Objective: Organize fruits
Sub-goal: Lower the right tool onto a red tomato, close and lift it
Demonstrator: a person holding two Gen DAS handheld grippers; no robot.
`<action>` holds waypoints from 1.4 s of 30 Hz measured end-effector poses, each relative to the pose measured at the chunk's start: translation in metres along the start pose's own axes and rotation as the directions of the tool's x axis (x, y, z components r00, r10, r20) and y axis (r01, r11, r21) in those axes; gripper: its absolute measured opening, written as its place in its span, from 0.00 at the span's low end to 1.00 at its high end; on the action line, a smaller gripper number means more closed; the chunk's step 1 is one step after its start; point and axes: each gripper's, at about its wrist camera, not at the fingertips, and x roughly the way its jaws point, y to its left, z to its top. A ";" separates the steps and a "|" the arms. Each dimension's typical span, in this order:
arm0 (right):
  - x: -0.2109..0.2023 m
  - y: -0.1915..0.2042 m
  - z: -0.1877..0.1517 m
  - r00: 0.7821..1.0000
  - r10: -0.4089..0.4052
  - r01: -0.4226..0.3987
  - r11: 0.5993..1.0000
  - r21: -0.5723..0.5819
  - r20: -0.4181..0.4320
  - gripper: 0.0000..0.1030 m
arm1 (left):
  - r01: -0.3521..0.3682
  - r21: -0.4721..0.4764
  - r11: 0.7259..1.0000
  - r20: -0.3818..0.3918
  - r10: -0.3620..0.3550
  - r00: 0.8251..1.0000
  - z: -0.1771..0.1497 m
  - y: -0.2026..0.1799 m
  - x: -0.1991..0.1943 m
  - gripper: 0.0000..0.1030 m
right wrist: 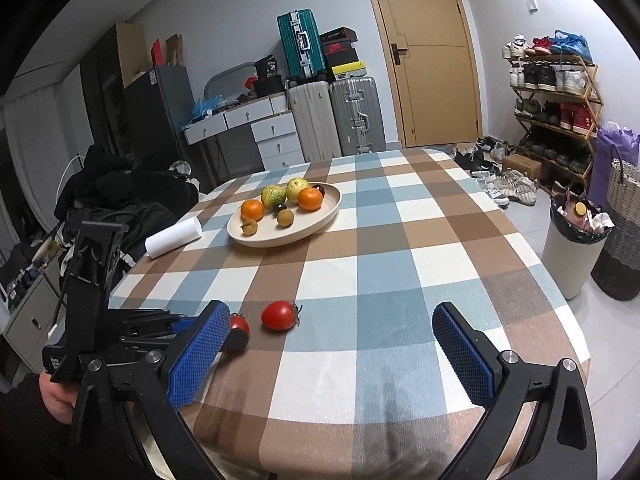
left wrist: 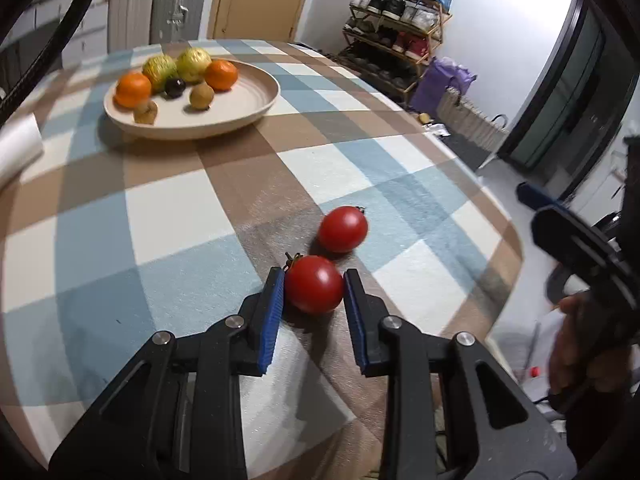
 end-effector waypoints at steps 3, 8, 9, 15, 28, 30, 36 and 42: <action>0.001 0.001 -0.001 1.000 0.004 -0.004 1.000 -0.003 -0.005 1.00 | -0.010 -0.010 1.000 0.019 0.011 1.000 0.000 0.002 -0.005 0.26; 0.003 -0.002 0.000 1.000 0.009 -0.008 1.000 0.008 -0.013 1.00 | -0.005 -0.044 0.999 0.084 0.009 0.996 0.002 0.009 -0.028 0.26; 0.005 -0.003 0.001 1.000 0.011 -0.011 1.000 0.013 -0.018 1.00 | -0.007 -0.046 0.999 0.105 0.012 0.994 0.003 0.010 -0.035 0.26; 0.025 0.003 0.006 0.995 0.083 -0.082 0.996 0.020 -0.057 1.00 | -0.051 -0.044 0.998 0.202 0.059 0.978 0.007 0.018 -0.076 0.26; 0.096 0.036 0.002 0.974 0.100 -0.109 0.993 -0.033 -0.202 0.95 | -0.037 -0.116 0.993 0.235 0.064 0.970 0.002 0.056 -0.102 0.26; 0.101 0.039 0.003 0.971 0.107 -0.117 0.992 -0.036 -0.216 0.80 | -0.023 -0.133 0.991 0.231 0.053 0.971 0.002 0.062 -0.101 0.26; 0.114 0.044 0.000 0.961 0.099 -0.113 0.993 -0.042 -0.258 0.64 | -0.038 -0.148 0.988 0.229 0.072 0.971 0.009 0.072 -0.096 0.26; 0.120 0.042 -0.001 0.956 0.096 -0.108 0.994 -0.029 -0.276 0.44 | -0.047 -0.145 0.988 0.213 0.078 0.974 0.023 0.076 -0.082 0.26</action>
